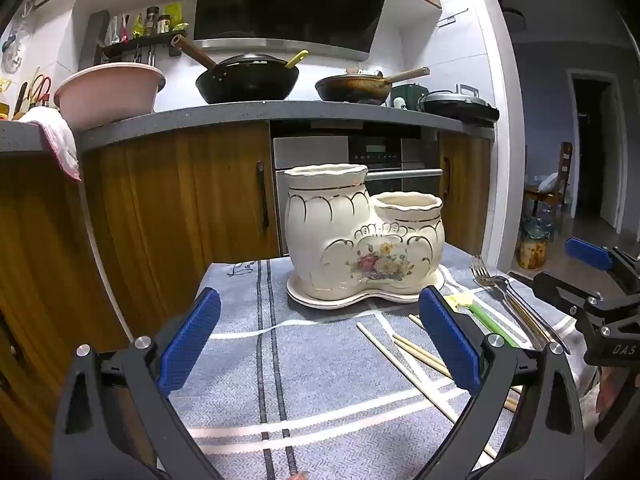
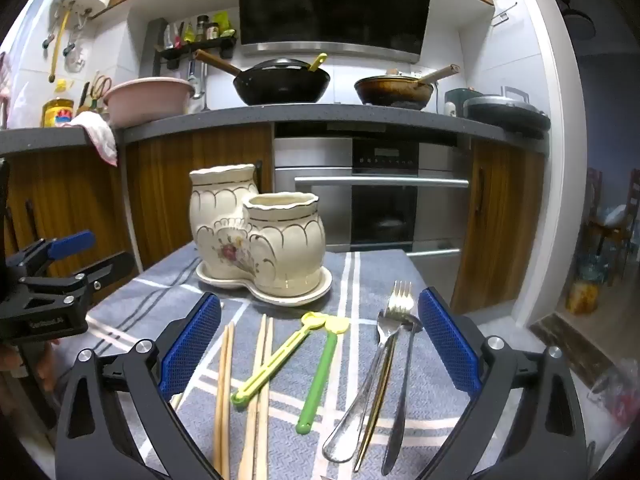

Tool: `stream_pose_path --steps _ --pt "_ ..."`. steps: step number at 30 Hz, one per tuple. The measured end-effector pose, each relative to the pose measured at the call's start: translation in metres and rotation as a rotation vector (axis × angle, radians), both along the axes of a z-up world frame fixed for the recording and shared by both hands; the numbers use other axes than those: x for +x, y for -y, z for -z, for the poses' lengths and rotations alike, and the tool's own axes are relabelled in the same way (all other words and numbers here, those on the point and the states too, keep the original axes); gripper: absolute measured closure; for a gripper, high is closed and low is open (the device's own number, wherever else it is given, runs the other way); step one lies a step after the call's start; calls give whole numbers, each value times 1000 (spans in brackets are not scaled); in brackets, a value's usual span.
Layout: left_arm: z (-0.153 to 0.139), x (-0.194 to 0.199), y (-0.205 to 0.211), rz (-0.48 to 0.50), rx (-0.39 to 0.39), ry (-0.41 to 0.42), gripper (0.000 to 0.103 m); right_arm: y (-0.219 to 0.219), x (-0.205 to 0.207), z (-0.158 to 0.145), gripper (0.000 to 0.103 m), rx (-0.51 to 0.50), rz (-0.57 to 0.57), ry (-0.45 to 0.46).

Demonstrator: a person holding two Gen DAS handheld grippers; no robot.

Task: Organize utensils

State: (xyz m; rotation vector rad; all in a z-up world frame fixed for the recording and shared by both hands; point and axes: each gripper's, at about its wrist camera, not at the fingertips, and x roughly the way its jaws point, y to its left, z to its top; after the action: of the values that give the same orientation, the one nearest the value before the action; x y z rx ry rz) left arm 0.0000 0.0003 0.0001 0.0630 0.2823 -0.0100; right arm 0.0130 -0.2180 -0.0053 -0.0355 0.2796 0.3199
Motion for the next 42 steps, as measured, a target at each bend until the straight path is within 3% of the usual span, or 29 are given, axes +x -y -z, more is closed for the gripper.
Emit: stream_pose_path --steps 42 --pt "-1 -2 -3 -10 5 11 5 0 0 1 5 -4 -1 -4"
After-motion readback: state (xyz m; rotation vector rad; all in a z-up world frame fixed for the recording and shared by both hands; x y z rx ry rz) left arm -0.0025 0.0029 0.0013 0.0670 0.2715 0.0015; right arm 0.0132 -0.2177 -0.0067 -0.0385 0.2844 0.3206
